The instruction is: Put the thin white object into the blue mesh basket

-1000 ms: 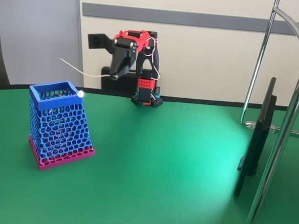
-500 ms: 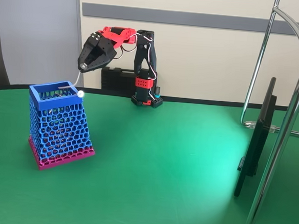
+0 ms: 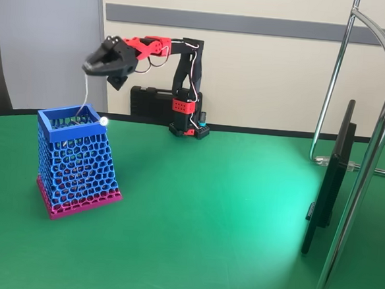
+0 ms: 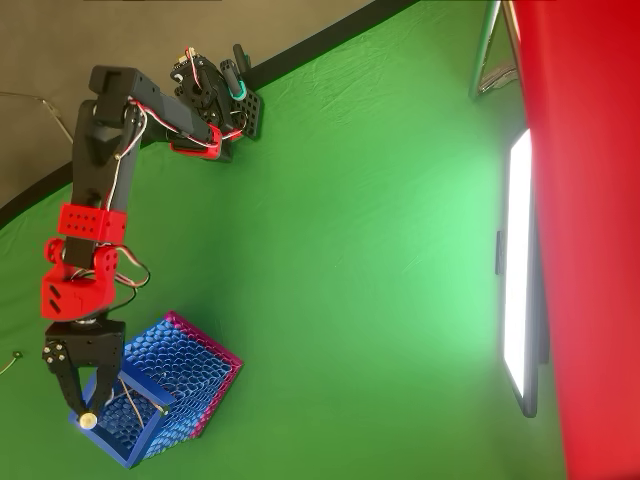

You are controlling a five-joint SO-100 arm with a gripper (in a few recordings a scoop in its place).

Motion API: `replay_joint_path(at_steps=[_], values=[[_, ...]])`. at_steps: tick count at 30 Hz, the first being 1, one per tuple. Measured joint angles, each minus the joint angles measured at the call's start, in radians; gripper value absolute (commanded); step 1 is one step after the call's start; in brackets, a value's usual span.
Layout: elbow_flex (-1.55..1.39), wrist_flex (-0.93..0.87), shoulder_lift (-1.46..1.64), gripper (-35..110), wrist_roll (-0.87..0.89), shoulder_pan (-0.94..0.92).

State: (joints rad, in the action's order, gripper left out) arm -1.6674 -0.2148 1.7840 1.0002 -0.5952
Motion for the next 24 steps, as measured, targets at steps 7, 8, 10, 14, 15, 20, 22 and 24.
replay_joint_path(at_steps=[7,8,10,14,15,20,22,24], values=[[-0.163,0.112,0.106,17,-0.112,-0.058],[-0.181,0.118,0.118,17,-0.127,-0.061],[-0.218,0.13,0.146,16,-0.153,-0.063],[-0.311,0.156,0.224,17,-0.236,-0.058],[-0.339,0.156,0.247,16,-0.265,-0.049],[-0.505,0.16,0.408,13,-0.445,0.025],[-0.592,0.163,0.479,12,-0.532,0.071],[-0.683,0.164,0.551,12,-0.609,0.117]])
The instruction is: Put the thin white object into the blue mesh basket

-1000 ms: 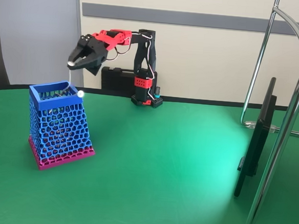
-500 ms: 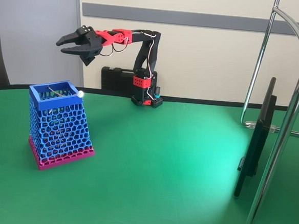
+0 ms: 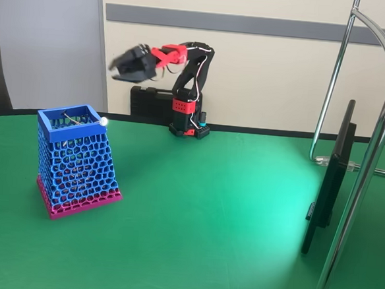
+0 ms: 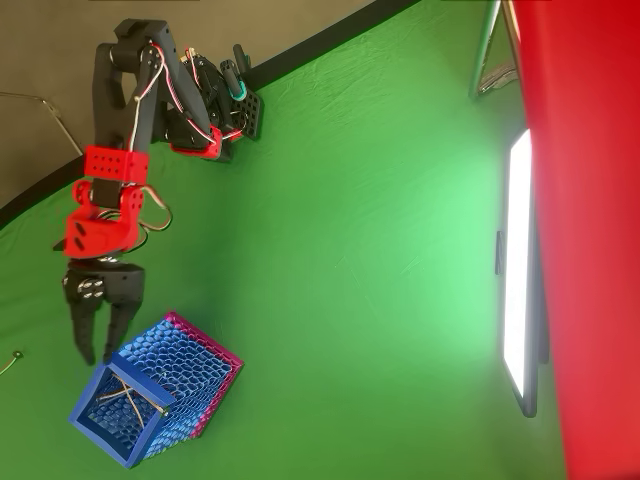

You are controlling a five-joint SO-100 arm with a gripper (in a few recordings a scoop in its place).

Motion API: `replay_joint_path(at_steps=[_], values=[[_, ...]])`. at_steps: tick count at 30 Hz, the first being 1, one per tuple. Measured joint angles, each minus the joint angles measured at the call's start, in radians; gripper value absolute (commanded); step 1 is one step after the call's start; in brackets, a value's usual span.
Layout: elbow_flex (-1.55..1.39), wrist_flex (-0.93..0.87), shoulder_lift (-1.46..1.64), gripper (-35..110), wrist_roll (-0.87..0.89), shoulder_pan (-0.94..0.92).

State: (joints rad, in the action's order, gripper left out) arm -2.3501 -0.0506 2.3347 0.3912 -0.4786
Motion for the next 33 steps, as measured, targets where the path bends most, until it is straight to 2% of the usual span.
replay_joint_path(at_steps=[6,11,13,16,23,33], values=[[-0.239,-0.011,0.189,13,-0.202,0.13],[-0.364,-0.121,0.302,11,-0.307,0.218],[-0.403,-0.16,0.341,3,-0.337,0.256],[-0.506,-0.199,0.449,0,-0.39,0.316],[-0.715,-0.29,0.684,0,-0.425,0.391],[-0.726,-0.586,0.942,0,-0.416,0.419]])
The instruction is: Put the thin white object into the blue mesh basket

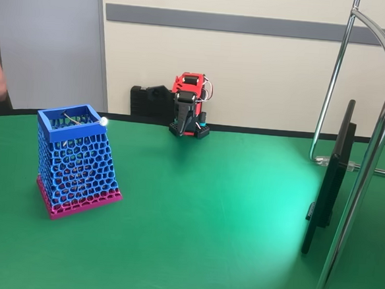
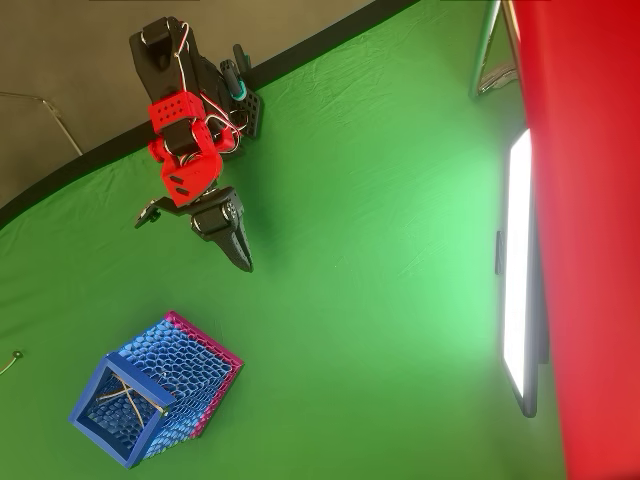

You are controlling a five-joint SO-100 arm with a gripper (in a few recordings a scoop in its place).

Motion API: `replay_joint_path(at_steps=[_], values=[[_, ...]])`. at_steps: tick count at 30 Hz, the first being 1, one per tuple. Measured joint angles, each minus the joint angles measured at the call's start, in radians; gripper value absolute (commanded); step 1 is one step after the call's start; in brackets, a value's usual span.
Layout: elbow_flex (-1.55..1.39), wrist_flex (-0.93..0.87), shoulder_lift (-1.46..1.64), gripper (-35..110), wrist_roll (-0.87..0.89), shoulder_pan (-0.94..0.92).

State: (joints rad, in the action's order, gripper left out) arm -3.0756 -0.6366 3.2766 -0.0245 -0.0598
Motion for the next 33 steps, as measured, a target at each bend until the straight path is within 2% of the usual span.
replay_joint_path(at_steps=[10,33], values=[[0.0,-0.209,0.041,1,0.011,0.031],[0.0,-0.229,0.041,1,0.034,0.029]])
